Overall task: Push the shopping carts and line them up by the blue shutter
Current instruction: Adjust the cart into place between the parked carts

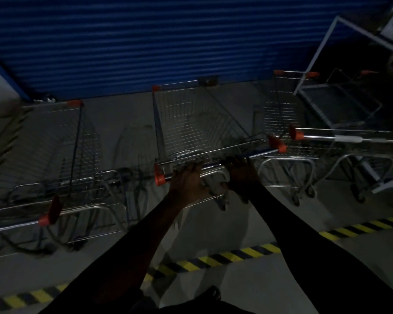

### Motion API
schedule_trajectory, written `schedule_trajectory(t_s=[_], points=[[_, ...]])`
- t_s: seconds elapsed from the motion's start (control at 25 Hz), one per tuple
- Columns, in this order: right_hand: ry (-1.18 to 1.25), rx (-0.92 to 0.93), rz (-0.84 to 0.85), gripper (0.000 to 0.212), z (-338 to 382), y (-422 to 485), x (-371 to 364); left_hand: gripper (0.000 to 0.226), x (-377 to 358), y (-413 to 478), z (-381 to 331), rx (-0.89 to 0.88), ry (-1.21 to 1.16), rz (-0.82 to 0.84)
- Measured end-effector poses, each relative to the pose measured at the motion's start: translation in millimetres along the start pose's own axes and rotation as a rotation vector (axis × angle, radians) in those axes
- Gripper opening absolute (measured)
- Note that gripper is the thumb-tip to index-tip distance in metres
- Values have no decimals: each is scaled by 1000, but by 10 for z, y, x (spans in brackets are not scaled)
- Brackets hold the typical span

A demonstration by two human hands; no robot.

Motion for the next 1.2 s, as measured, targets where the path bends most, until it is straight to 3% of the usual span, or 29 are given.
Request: schedule_trajectory(t_s=[0.32,0.52,0.72,0.92,1.2], points=[[-30,49,9,41,-449,395,-126,66,-152,405,54,49,48,139],[22,31,76,35,-441,605,-95,64,-320,464,190,63,118,249],[-94,11,153,35,-454,801,-130,35,-346,600,363,59,186,178],[-131,8,151,26,-339,1112,-166,42,-310,848,691,57,306,158],[-101,3,311,21,-26,2011,-618,55,-75,1378,1529,127,320,244]])
Point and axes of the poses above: each hand's wrist, its own y-axis towards the middle knuckle, its own x-axis out of the back of the hand, z = x × y, the point moved 4 cm from there along y, towards the middle knuckle, and after that the axes turned 13 degrees about -x, right-handed, at the moved point
